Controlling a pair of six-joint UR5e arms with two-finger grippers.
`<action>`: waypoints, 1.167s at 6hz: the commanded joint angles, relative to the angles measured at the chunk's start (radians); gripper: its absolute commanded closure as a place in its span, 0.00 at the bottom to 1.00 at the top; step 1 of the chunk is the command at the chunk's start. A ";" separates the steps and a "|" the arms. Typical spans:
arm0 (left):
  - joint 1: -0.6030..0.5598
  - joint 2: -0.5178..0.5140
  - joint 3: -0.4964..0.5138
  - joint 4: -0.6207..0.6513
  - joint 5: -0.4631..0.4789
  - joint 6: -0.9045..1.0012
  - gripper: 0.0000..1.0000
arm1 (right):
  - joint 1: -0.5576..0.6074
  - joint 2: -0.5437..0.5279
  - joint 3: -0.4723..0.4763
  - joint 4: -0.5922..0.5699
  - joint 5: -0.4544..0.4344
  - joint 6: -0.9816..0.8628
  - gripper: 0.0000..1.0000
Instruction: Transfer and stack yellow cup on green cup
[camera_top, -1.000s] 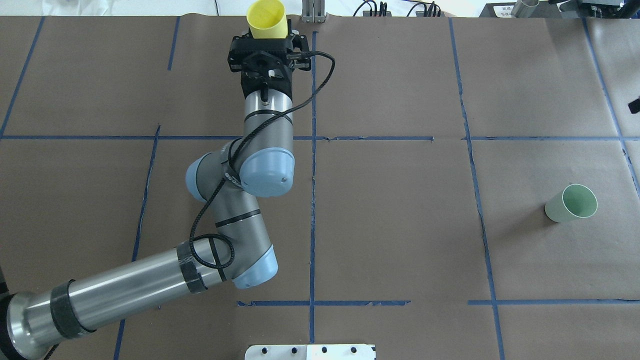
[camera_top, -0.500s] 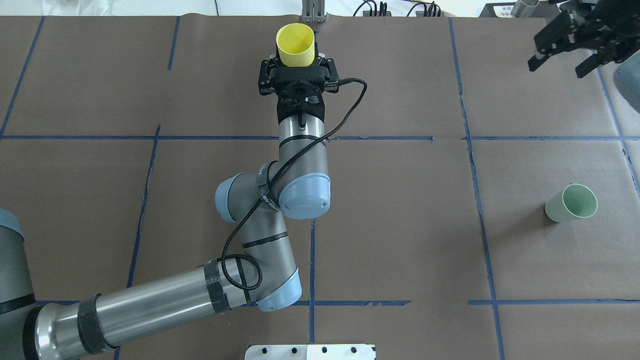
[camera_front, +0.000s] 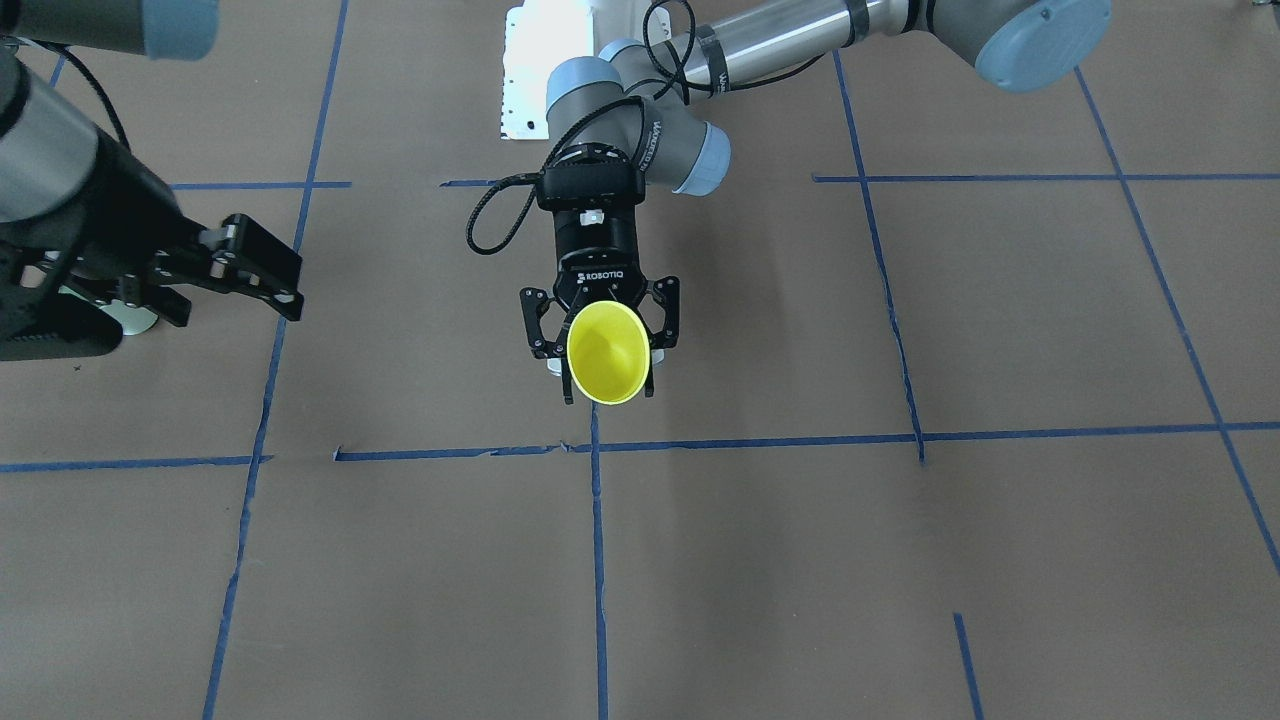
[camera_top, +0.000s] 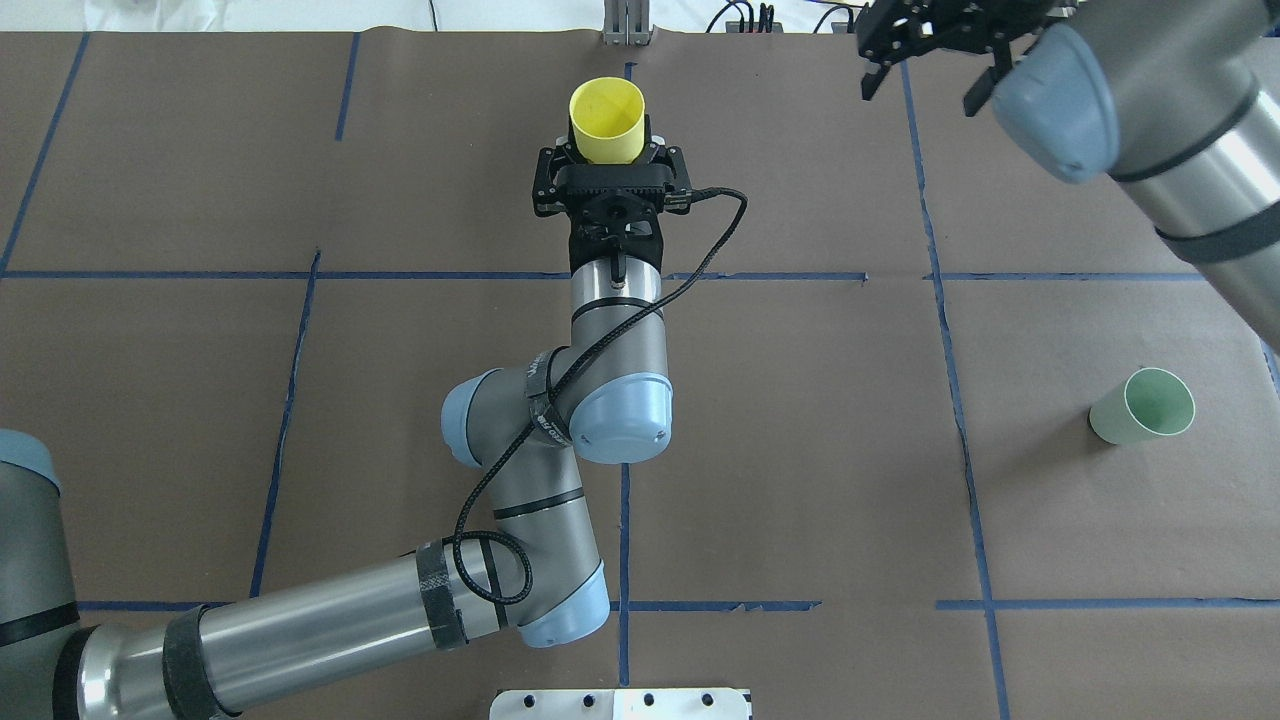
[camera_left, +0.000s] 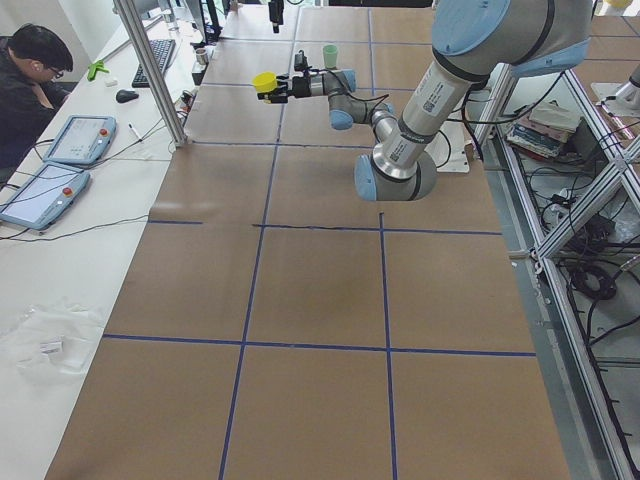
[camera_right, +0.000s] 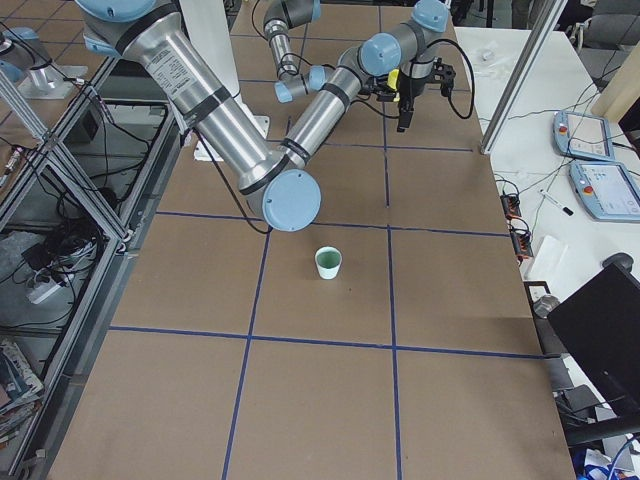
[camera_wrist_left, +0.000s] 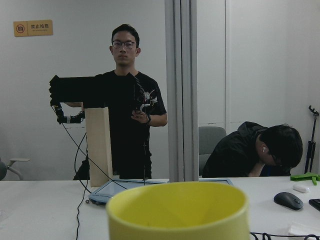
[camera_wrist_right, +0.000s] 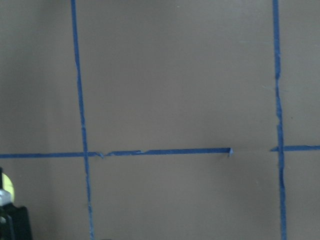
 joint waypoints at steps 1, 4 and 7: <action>0.014 0.002 0.009 0.000 -0.001 0.000 0.54 | -0.051 0.321 -0.383 -0.031 -0.002 0.016 0.01; 0.020 0.005 0.021 0.000 -0.001 0.001 0.54 | -0.126 0.448 -0.536 -0.033 -0.005 -0.038 0.01; 0.020 0.008 0.021 0.000 -0.004 0.000 0.54 | -0.189 0.466 -0.578 -0.110 -0.046 -0.173 0.08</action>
